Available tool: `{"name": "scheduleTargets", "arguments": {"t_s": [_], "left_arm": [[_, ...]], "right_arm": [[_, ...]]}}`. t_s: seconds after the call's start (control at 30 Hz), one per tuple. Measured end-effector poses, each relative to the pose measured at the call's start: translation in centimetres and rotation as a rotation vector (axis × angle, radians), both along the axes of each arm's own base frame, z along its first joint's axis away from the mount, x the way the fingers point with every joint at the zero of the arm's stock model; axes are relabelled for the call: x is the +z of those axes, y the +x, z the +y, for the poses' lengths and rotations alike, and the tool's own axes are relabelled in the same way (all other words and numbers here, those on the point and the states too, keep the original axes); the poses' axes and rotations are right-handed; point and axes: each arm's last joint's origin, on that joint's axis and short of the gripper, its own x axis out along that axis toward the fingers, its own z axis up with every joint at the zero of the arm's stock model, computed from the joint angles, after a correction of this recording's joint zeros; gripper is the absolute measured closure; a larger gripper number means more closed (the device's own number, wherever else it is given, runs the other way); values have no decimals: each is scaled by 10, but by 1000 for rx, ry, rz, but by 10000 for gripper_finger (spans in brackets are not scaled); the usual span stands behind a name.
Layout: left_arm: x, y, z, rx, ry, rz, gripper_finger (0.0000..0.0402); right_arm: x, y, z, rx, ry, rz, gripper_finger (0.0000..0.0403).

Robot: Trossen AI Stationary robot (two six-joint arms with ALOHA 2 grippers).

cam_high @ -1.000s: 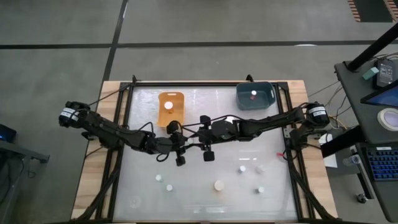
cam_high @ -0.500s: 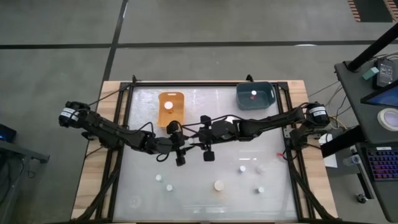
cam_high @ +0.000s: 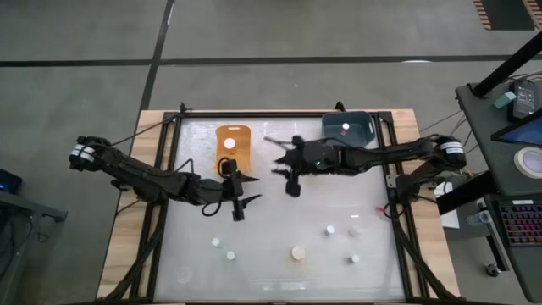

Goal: Pick and place medicine bottles into bin by pill shape (circle, oval)
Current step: Put the peach bottle pill into the blue bin

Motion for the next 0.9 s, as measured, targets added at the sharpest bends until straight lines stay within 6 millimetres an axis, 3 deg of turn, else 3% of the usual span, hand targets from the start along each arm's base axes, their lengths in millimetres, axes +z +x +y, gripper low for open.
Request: {"name": "scheduleTargets", "arguments": {"t_s": [0.23, 0.53, 0.9], "left_arm": [[18, -10, 10, -2, 99, -42, 187], [31, -16, 42, 105, 209, -52, 187], [31, -17, 77, 243, 238, -28, 187]], "right_arm": [[-8, -44, -41, -288, -7, 5, 289], [-22, -101, -91, -655, 16, -20, 289], [-44, -138, -128, -897, 63, 4, 289]]}}
